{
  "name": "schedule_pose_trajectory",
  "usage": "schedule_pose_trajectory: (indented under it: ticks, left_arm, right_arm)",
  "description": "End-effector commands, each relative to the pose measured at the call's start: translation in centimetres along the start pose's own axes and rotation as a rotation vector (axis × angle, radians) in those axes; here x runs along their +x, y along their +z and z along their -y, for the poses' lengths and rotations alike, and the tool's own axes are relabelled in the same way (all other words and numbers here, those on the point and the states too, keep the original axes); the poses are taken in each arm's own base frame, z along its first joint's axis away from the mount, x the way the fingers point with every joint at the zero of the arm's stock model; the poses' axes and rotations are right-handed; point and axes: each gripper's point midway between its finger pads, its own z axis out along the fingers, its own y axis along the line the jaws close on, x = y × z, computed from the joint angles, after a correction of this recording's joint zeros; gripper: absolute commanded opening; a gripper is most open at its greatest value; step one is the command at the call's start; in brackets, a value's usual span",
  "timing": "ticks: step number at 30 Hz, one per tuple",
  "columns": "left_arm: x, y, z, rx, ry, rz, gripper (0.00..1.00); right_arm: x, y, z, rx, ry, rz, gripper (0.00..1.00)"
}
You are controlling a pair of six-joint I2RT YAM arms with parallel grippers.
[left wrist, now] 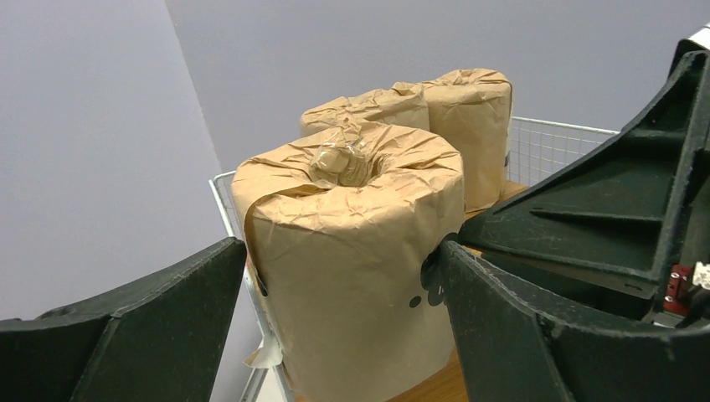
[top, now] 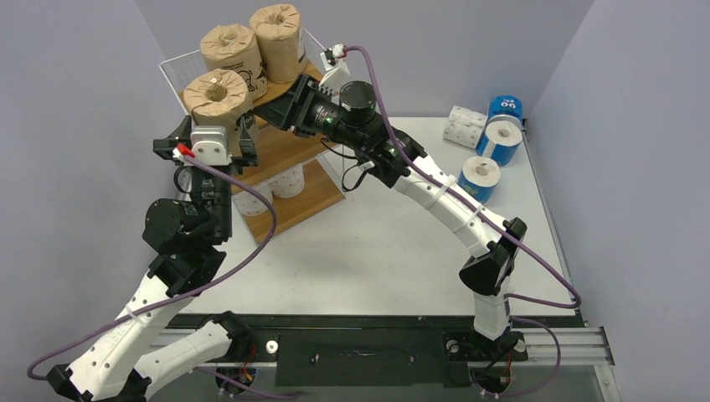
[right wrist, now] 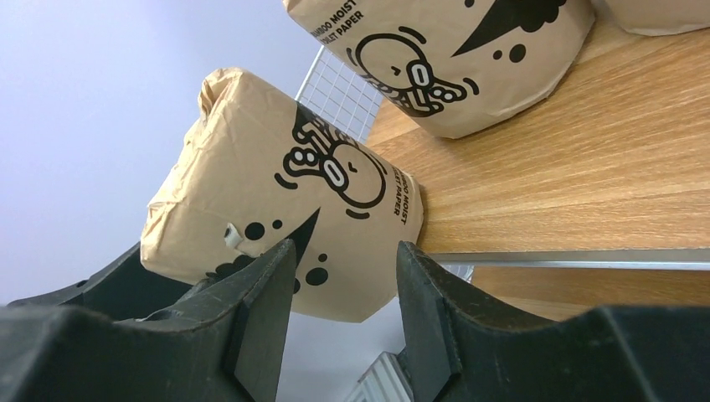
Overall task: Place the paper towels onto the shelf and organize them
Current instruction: Place the paper towel on the shelf.
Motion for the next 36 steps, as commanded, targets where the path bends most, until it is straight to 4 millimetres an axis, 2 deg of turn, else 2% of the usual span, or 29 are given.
schedule_pose_trajectory:
  ticks: [1,8,12,17,27,31,36]
  left_arm:
    - [-1.8,0.3,-1.9,-0.068,0.014,0.014,0.85]
    - [-2.3,0.6,-2.7,-0.099,0.039,0.011,0.85]
    - [-1.8,0.9,-2.7,-0.102,0.064,-0.006,0.87]
    - [-1.9,0.9,-2.4,-0.086,0.037,-0.008,0.89]
    - [-1.9,0.9,-2.4,-0.078,0.032,-0.010,0.90]
    - [-2.1,0.8,-2.3,-0.067,0.021,-0.010,0.90]
    - [-2.6,0.6,-2.3,-0.042,-0.002,-0.032,0.94]
  right_arm:
    - [-1.3,-1.0,-1.7,-0.038,-0.014,0.022,0.44]
    - [-2.4,-3.3,-2.4,-0.034,-0.046,0.057,0.44]
    - [-1.3,-3.8,-1.5,-0.013,-0.063,0.044,0.44]
    - [0.0,-3.9,-1.8,-0.025,-0.080,0.013,0.44]
    - [2.2,-2.1,-2.9,-0.054,-0.086,-0.035,0.43]
    - [3.2,-0.7,-2.4,-0.054,-0.069,-0.056,0.43]
    - [3.4,0.3,-2.4,-0.064,-0.056,-0.054,0.42]
